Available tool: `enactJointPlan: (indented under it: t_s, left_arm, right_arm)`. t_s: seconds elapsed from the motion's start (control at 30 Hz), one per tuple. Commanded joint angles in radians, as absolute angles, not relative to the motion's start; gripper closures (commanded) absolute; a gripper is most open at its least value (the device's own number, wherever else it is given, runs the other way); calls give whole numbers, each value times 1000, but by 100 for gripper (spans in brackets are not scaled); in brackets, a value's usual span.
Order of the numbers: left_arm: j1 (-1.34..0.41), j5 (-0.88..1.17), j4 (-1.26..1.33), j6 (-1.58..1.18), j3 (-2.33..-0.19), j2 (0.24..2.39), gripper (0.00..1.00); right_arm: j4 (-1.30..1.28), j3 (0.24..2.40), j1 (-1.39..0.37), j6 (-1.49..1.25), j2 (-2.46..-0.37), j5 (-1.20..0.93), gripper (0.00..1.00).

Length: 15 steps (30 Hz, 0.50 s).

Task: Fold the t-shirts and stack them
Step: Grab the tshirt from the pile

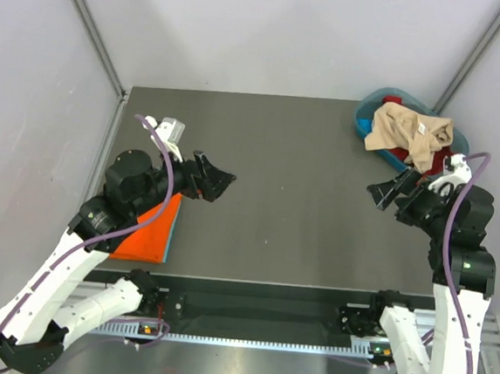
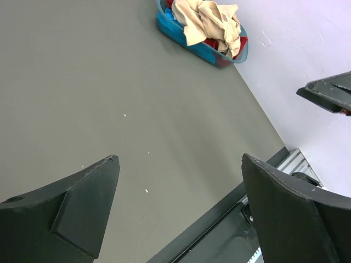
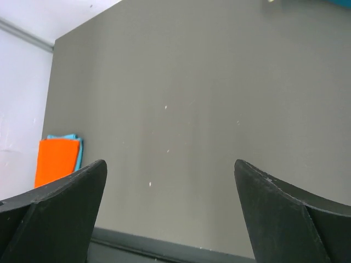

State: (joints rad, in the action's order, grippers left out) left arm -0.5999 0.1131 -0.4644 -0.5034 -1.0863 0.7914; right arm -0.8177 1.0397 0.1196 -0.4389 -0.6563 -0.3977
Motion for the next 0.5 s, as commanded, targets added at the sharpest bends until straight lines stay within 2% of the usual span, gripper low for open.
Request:
enactJointPlan:
  t_s: [0.0, 0.1, 0.23, 0.47]
  left_arm:
    - [-600, 129, -430, -505, -1086, 782, 3]
    - [-600, 130, -428, -506, -1074, 784, 3]
    - [-600, 126, -426, -508, -1057, 788, 4]
    - [-600, 126, -445, -511, -1031, 785, 4]
  right_arm:
    - [-747, 1077, 109, -463, -670, -322, 0]
    - [-719, 1089, 109, -494, -715, -185, 0]
    - [-660, 1144, 115, -537, -895, 41, 0]
    - [-401, 1291, 175, -525, -1262, 98, 0]
